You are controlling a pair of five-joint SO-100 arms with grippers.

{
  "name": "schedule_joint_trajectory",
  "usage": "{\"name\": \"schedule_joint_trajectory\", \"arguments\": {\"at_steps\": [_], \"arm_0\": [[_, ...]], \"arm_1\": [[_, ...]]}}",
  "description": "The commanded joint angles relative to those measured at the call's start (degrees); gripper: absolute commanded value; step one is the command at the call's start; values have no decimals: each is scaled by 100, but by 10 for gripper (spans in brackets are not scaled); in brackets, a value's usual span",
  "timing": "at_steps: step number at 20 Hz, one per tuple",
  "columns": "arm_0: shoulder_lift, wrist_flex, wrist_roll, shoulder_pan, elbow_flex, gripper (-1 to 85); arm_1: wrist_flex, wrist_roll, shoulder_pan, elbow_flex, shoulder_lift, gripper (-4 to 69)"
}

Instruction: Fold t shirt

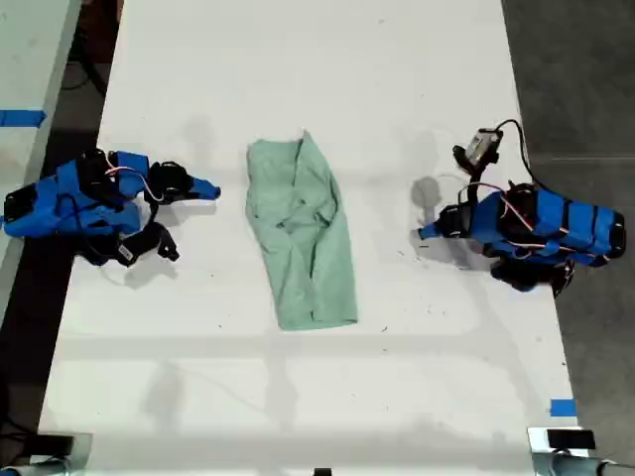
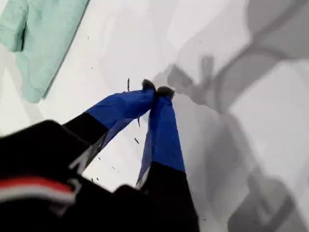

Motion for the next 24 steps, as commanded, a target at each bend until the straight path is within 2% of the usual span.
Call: {"name": "schedule_joint_trajectory", "arguments": {"at_steps": [1,2,4,6,8,10,11,13,15,17,19,22,24], "arm_0": [[141,-554,-2399,2865,-9,-3],[88,-554,-2417,2971,-185,-3],[-404,-545,-2575,3305,-721,-3],[-2013,-580,-2769,3428,-1723,30],[-4438,-272,-2918,3472,-3472,108],[-6618,721,-3182,3498,-5511,181],[-7339,993,-3384,3577,-6223,202],[-8121,686,-3902,3814,-6724,224],[-8604,-475,-4140,4043,-6504,220],[-9527,-817,-4298,4148,-7005,209],[-10564,-668,-4245,4184,-8060,208],[-12094,255,-4148,4087,-9914,220],[-12867,650,-4025,3946,-10802,222]], "arm_1": [[-70,2162,-1547,-325,202,26],[123,2250,-1679,-773,18,47],[343,2355,-1854,-1811,-1011,191],[97,2083,-1934,-2909,-2751,273],[9,1881,-2127,-4412,-4904,282],[492,1828,-2391,-6275,-6899,299],[835,1846,-2531,-7181,-7770,311],[1740,2039,-2742,-8692,-9088,345],[1934,2127,-2874,-9387,-9738,353],[1907,2162,-2927,-9694,-10160,351],[1863,2118,-2927,-9896,-10494,351],[1661,2039,-2944,-9976,-10802,348],[1573,2030,-3006,-10134,-11092,346]]}}
